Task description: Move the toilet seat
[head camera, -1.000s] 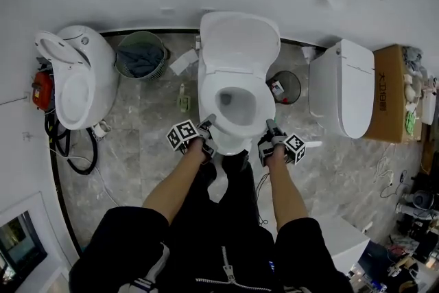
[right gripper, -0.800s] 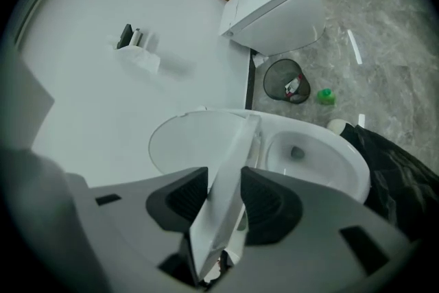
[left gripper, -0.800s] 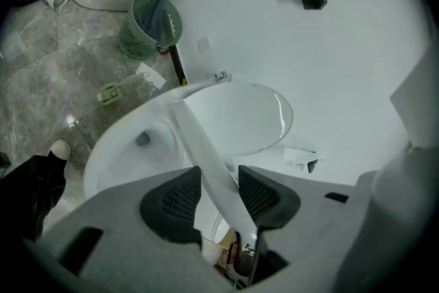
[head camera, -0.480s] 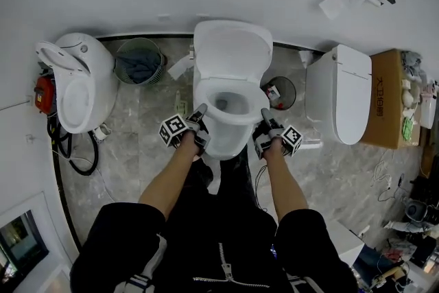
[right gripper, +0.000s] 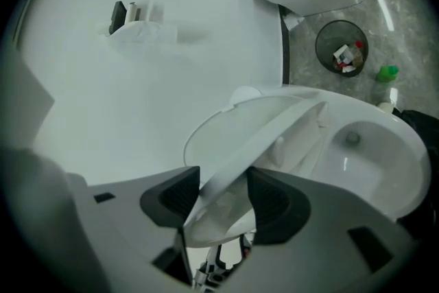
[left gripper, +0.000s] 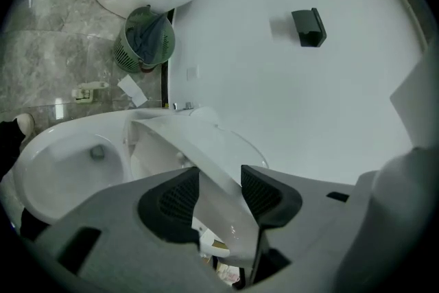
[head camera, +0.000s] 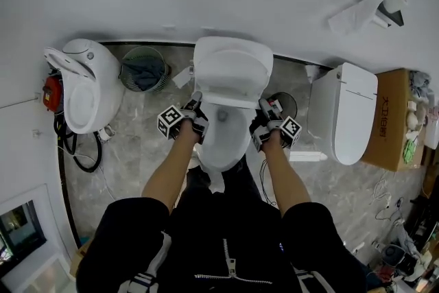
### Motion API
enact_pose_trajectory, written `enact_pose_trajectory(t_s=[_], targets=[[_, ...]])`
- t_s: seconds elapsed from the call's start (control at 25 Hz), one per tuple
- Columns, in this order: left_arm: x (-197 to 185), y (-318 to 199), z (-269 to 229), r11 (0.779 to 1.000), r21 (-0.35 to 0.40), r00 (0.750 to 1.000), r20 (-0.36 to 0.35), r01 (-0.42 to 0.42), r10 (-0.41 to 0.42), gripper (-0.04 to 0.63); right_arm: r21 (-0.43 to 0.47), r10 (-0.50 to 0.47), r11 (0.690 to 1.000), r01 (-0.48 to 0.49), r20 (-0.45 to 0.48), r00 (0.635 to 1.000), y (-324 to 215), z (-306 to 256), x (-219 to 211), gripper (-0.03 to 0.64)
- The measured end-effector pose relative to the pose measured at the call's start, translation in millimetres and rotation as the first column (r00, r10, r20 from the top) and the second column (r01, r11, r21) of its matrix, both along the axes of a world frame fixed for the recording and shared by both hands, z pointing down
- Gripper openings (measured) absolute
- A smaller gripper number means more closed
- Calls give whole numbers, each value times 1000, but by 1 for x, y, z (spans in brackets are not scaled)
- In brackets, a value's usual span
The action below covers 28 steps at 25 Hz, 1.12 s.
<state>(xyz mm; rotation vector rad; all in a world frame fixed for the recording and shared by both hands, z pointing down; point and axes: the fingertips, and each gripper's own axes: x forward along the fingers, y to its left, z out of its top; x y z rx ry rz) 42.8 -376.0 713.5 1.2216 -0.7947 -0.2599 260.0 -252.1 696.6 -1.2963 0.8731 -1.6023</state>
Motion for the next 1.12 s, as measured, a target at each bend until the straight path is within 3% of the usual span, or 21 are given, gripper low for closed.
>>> enact_pose_trajectory(t_s=[0.76,1.0,1.12], targets=[[55,-103,2,992,25,992,28,124,-125,210,22,61,998,-62,19,998,-100,12,63,219],[53,-113,-1,992,106,997,30,66,-69,174,34,-39,999,40,-20,999,-117,6,68,213],[40,-110,-5,987,154,998,36,49,-55,153,55,-79,995,83,-82,993,-114,1,68,195]])
